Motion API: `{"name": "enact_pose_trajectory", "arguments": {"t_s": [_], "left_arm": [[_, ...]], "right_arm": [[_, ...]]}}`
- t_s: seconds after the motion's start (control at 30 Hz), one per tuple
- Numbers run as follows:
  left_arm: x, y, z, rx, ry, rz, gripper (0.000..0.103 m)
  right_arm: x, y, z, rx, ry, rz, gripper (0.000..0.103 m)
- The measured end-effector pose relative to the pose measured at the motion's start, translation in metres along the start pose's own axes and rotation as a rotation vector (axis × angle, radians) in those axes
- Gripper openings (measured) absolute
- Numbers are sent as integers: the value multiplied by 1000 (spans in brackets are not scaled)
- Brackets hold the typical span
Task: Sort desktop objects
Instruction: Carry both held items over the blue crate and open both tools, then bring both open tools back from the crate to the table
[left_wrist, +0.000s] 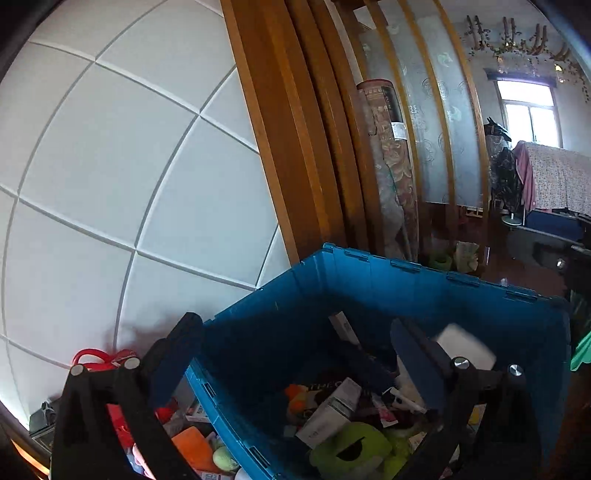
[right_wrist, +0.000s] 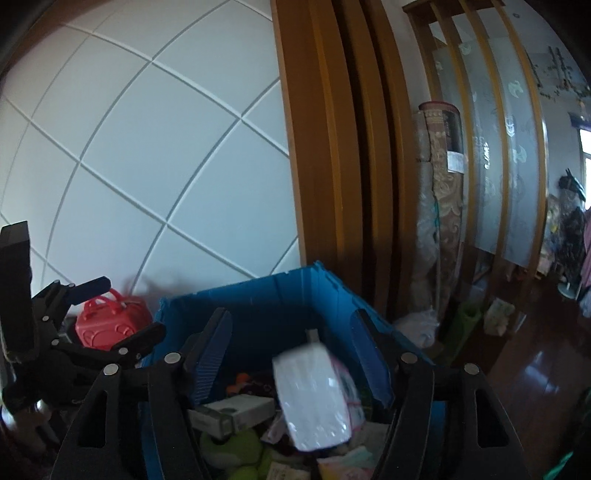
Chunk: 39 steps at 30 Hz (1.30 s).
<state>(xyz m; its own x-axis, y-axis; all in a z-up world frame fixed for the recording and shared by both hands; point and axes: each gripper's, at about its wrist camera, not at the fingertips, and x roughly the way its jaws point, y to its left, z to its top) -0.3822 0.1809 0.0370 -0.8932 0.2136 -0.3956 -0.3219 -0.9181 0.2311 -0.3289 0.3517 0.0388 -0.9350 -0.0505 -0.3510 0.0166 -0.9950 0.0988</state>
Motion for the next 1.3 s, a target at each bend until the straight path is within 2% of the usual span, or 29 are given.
{"name": "enact_pose_trajectory", "arguments": {"t_s": [0.03, 0.23, 0.4, 0.57, 0.9, 1.07, 1.3], "left_arm": [[-4, 0, -1, -2, -8, 22, 103], [-30, 12, -31, -68, -25, 67, 103], [-54, 24, -57, -97, -33, 135, 103], [-88, 43, -90, -118, -45, 195, 103], [-153, 122, -175, -177, 5, 337, 103], [-190, 172, -233, -198, 44, 409, 103], [-224, 245, -312, -206, 99, 512, 103]], "right_arm": [[-5, -2, 2, 0, -19, 9, 77], [-29, -7, 0, 13, -86, 99, 80], [-54, 12, -21, 2, -127, 166, 85], [-74, 45, -38, -39, -162, 175, 91], [-84, 160, -74, -94, -108, 295, 94], [-75, 232, -111, -121, -37, 358, 94], [-39, 306, -168, -143, 104, 372, 94]]}}
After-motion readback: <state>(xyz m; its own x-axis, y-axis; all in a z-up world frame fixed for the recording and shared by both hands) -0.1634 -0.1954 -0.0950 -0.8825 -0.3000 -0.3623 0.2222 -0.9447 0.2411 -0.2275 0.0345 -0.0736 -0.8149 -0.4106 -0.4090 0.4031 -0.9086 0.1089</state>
